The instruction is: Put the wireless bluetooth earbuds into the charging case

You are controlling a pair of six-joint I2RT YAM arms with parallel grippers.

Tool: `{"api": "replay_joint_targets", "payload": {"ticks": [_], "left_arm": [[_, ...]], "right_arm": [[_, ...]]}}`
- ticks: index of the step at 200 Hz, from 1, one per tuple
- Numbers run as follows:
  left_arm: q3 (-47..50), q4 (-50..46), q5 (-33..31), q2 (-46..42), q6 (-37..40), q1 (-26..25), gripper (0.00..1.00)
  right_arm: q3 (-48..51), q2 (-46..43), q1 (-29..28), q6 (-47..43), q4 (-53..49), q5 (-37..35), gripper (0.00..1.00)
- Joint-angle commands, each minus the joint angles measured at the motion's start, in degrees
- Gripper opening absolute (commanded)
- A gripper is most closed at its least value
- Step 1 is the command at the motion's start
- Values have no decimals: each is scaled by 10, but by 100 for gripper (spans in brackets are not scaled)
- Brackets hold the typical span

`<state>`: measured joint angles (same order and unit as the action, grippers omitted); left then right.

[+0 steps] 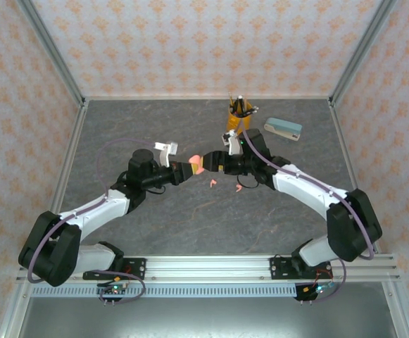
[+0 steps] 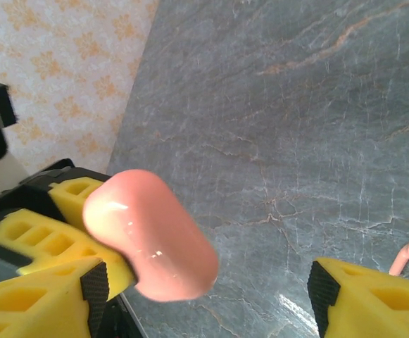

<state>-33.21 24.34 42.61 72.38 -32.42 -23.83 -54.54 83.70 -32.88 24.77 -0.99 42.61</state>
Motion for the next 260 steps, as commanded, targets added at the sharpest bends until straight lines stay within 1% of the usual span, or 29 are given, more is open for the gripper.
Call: {"api": "replay_joint_targets", "payload": {"ticks": [1,48,70,90,134,176,200,228,260], "left_arm": [[-24,-6,16,-2,15,-6,9],[-29,-4,24,-1,15,-9,9],[-27,-5,24,-9,15,-9,6],[-27,-6,24,-18,15,-10,6],[-27,-12,23,-39,15,-10,4],[-24,-11,12,-47,15,-10,4],[-11,19,-13,-52,6,-10,3],[12,71,-66,-61,-20,-10,2],[26,125,-102,-65,-49,-10,2]], "right_arm": [[-21,14,-4,-8,25,13,75],[-29,37,2,-16,10,-17,73],[-20,42,10,-16,12,-29,71],[-6,43,20,-15,18,-36,71],[17,41,44,-2,35,-35,69],[30,18,46,14,41,-28,68],[56,-18,46,76,87,-27,65],[94,-55,46,199,180,-43,63],[122,-70,46,337,285,-68,63]]}}
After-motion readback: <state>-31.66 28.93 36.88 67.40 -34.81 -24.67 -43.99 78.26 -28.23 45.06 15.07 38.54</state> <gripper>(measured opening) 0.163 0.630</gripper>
